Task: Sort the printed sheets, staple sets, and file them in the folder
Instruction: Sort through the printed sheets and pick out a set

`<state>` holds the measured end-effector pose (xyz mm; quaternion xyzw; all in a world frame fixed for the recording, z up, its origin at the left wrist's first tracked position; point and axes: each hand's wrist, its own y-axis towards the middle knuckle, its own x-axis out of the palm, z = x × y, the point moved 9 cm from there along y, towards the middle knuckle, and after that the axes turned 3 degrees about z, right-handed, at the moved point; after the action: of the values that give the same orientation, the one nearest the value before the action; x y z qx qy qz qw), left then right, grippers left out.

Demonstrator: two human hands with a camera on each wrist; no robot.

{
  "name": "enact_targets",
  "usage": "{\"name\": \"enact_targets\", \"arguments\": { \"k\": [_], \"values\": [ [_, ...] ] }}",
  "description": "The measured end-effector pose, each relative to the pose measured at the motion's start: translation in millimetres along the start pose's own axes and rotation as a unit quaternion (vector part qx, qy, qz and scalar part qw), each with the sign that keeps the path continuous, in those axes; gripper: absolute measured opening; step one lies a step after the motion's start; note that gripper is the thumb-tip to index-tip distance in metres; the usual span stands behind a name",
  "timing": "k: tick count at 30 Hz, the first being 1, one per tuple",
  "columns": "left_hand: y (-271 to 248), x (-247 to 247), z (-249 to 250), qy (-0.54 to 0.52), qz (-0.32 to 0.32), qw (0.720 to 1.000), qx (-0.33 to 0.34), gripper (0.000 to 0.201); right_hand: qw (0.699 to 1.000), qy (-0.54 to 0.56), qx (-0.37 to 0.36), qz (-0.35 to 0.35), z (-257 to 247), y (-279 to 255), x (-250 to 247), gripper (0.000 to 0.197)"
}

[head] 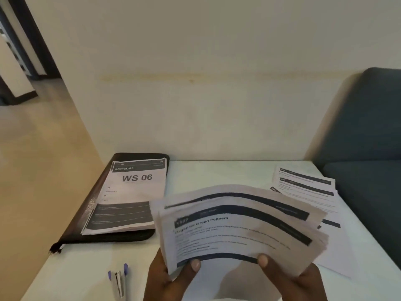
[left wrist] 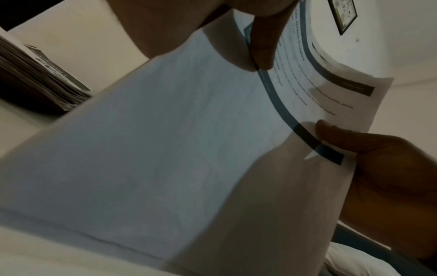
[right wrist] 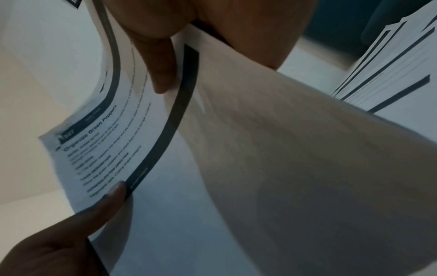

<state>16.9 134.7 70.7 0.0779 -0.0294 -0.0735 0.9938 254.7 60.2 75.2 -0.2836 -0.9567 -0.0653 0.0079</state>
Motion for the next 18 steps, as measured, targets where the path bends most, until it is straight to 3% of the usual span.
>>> {"name": "enact_targets", "arguments": {
  "k": [2, 5, 8, 12, 14, 16, 18],
  "values": [
    [-1, 6, -2, -0.025, 0.003, 1.000, -0.010, 0.071, 0.999, -0.009, -0.031, -0.033, -11, 0, 1, 0.039],
    [4, 2, -8, -0.040, -0.008, 0.999, -0.030, 0.073, 0.995, -0.011, -0.010, -0.094, -18, 0, 4, 0.040],
    [6, 4, -12, -0.031, -0.018, 0.999, -0.030, 0.073, 0.990, -0.067, -0.058, -0.108, -22, 1, 3, 0.053],
    [-2, 9, 8, -0.021, 0.013, 0.999, 0.021, 0.063, 0.996, -0.046, -0.073, -0.018, -23, -2, -5, 0.045],
    [-2, 7, 20, -0.007, 0.023, 0.997, 0.070, 0.071, 0.996, -0.023, -0.087, 0.010, -30, -1, -10, 0.041],
    [3, 4, 21, -0.004, 0.016, 0.996, 0.086, 0.079, 0.995, -0.043, -0.089, -0.021, -38, 2, -7, 0.049],
    [7, 7, 7, -0.037, 0.005, 0.999, 0.012, 0.067, 0.993, -0.060, -0.040, -0.095, -23, 4, 4, 0.043]
  ]
}}
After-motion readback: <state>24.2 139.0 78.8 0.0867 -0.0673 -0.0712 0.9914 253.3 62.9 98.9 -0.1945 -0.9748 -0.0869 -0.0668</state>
